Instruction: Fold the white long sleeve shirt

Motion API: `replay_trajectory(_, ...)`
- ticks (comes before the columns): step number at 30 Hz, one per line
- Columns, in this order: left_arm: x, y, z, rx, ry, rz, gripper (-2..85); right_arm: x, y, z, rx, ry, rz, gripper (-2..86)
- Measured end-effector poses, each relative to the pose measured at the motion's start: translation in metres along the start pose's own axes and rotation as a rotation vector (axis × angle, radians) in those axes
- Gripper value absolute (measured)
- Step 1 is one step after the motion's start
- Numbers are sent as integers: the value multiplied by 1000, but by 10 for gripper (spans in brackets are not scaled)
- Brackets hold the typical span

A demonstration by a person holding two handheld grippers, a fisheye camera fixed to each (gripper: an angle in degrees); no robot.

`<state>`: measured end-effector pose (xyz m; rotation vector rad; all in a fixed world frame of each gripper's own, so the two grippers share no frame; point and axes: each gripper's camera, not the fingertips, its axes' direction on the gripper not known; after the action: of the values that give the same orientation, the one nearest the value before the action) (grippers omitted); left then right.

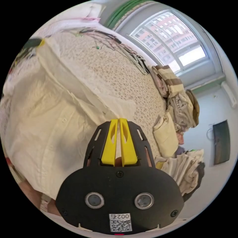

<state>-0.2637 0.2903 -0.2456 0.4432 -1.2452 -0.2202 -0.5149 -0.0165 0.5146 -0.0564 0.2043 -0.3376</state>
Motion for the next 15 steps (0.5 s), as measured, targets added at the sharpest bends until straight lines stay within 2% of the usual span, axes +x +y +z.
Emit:
replay_trajectory(6, -6, -19, -23, 44, 5, -24, -10, 105, 7, -24, 99, -405, 373, -8)
replay_trajectory(10, -12, -43, -49, 102, 22, -70, -10, 176, 20, -32, 238, -676, 638, -9)
replay_trajectory(15, -13, -80, -73, 152, 20, -109, -10, 203, 7, -41, 327, -659, 663, -9)
